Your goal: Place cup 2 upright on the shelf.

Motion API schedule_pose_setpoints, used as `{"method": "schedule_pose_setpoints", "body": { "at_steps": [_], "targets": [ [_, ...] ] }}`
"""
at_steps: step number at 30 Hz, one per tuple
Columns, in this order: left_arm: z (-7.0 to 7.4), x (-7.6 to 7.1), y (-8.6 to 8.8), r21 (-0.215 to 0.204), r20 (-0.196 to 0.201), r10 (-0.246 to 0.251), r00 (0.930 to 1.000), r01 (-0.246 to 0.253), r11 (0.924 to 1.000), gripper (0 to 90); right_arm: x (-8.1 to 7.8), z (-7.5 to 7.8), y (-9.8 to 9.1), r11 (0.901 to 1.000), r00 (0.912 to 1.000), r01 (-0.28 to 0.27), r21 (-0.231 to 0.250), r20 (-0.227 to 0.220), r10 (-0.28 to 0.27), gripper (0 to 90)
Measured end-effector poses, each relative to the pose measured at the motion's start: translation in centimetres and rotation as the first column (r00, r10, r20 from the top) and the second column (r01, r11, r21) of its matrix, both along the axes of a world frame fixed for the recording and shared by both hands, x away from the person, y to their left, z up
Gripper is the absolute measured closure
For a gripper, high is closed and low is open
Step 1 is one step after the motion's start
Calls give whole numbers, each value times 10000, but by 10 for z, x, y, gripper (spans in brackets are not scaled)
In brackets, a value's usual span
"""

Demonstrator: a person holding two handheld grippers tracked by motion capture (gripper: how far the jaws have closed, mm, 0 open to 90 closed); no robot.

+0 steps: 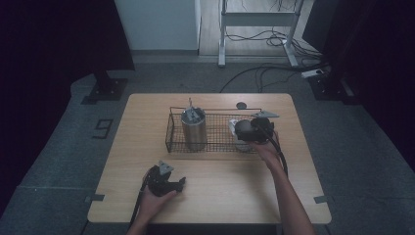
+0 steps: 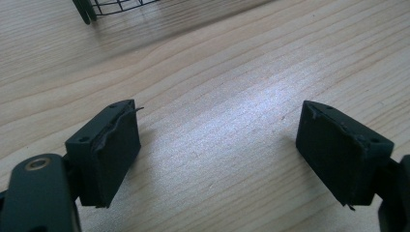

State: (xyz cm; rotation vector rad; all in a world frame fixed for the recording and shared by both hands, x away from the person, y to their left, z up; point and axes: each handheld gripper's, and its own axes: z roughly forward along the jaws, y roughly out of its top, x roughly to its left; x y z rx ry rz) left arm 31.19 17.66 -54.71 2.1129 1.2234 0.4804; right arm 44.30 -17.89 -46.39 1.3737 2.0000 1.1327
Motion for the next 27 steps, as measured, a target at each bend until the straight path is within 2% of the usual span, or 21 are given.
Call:
{"method": "schedule_pose_setpoints", "body": {
  "at_steps": [8, 12, 15, 21, 27],
  "targets": [
    [0, 0, 0, 3, 0, 0, 10000, 0, 10000, 159, -13, 16, -9, 9991, 9974, 70, 409, 710, -99, 48],
    [0, 0, 0, 6, 2, 4, 10000, -4, 10000, 159, -22, 22, -12, 9991, 9970, 83, 422, 768, -115, 54],
    [0, 0, 0, -6, -1, 1, 10000, -1, 10000, 159, -31, 25, -15, 9984, 9948, 44, 556, 1010, -100, 73],
    [0, 0, 0, -13, 8, 19, 10000, -19, 10000, 159, -50, 23, -23, 9973, 9935, -125, 724, 1136, 43, 95],
    [0, 0, 0, 3, 3, 3, 10000, -3, 10000, 159, -74, 9, -30, 9967, 9939, -276, 768, 1090, 191, 106]
  ]
}}
